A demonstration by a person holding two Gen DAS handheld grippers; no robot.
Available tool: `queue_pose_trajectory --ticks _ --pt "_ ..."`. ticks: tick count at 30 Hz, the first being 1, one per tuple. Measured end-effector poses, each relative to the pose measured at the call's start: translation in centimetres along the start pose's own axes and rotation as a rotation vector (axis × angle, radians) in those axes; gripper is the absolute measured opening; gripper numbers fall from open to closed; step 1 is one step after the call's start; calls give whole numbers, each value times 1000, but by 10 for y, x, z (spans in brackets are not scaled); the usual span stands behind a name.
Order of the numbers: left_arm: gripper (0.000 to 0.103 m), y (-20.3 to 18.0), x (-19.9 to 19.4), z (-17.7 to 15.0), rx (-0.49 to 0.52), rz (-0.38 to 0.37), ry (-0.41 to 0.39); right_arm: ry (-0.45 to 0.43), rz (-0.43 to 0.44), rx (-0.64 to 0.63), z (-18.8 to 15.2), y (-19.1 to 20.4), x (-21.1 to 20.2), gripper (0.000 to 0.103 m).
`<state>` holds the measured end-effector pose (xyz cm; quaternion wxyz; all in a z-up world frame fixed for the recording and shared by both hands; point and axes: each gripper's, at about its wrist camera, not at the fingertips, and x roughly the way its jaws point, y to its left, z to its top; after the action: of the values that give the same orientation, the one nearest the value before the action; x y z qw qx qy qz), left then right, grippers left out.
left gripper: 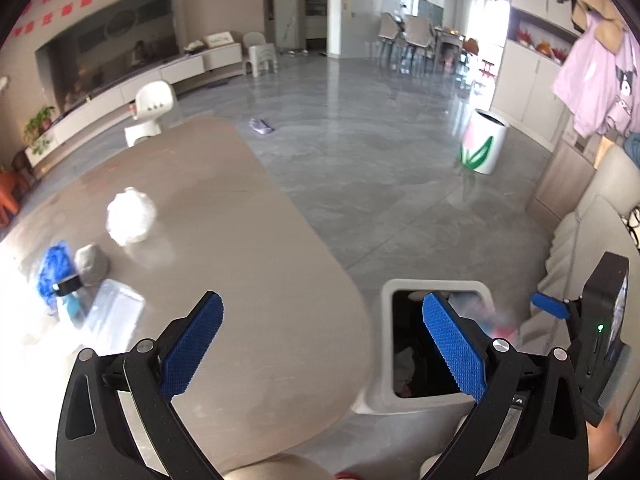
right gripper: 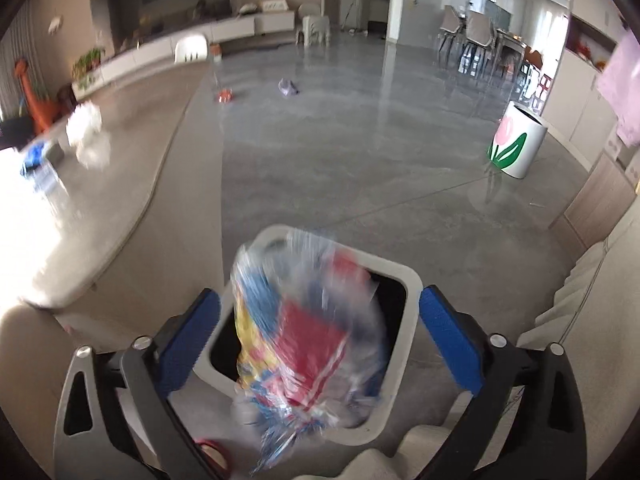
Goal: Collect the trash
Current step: 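Open the right gripper over the bin to drop the wrapper bag, then return both grippers to the remaining items on the table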
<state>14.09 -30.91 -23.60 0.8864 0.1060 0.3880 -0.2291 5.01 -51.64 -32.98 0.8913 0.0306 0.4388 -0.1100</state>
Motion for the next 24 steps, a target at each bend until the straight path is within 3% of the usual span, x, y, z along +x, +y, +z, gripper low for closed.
queue_pose_trajectory --ticks 8,13,24 --pt "98 37 -21 2 -45 58 -52 -119 22 -20 23 13 -39 99" --pt "98 63 -42 0 -85 90 -87 -226 126 -41 48 33 -76 99" --pt "98 149 -86 -25 -184 225 -142 -339 291 -209 96 130 -115 99"
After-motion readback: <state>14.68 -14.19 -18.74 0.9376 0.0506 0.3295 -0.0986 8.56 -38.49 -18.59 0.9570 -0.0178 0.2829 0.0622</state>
